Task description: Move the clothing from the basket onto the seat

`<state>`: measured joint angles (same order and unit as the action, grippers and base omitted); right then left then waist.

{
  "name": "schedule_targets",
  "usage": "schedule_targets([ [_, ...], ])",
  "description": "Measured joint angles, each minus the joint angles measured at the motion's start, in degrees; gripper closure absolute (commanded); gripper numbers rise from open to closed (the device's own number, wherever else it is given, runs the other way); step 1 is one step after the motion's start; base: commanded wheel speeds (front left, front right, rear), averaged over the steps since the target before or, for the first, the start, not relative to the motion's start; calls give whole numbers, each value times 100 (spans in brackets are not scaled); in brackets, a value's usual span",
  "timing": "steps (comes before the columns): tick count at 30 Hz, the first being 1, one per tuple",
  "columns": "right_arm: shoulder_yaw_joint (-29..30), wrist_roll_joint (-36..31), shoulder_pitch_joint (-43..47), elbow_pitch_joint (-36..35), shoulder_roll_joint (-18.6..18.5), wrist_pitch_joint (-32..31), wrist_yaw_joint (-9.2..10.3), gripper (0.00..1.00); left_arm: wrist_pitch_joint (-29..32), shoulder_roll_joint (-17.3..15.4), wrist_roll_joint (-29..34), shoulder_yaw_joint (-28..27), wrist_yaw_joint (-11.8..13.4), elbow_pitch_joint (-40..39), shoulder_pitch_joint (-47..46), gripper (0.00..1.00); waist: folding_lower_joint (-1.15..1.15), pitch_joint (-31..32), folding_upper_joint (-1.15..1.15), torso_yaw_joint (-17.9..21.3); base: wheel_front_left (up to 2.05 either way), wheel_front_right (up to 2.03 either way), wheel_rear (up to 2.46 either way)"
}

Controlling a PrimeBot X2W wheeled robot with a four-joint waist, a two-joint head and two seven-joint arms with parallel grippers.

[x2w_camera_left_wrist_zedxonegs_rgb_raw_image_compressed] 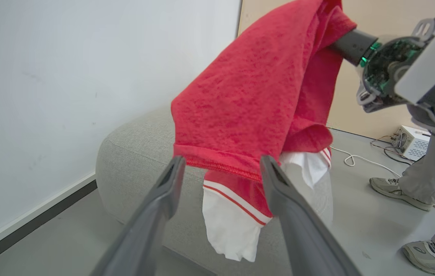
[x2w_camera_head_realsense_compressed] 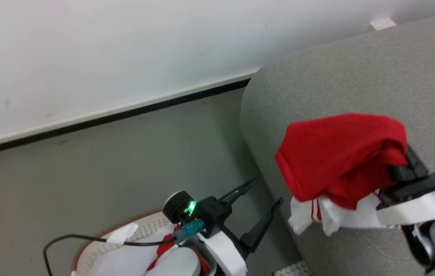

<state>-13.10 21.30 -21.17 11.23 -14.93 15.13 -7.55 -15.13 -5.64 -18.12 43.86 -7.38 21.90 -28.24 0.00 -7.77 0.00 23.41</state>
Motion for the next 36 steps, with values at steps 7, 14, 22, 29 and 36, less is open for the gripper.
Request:
schedule_targets([
  [7,68,266,-1081,330,-593,1,0,100,0,-160,52,151,-14,-75,-332,0,0,-625,0,-227,0,0,0],
  [14,237,347,-2252,894,-1507,0,0,100,0,-421,60,220,-15,-140,-704,0,1,-1404,0,-521,0,0,0],
  [22,870,500,-3224,1667,-2370,2,0,100,0,-613,94,65,-12,-257,-913,0,2,-2192,0,-947,0,0,0],
  [29,761,237,-3599,2922,-2606,-8,0,100,0,-694,148,-8,-9,-385,-1028,0,2,-2689,0,-1259,0,0,0],
  [36,203,131,-3768,4414,-2224,-536,0,100,0,-713,213,-12,-9,-415,-1110,0,1,-2966,0,-1416,0,0,0],
])
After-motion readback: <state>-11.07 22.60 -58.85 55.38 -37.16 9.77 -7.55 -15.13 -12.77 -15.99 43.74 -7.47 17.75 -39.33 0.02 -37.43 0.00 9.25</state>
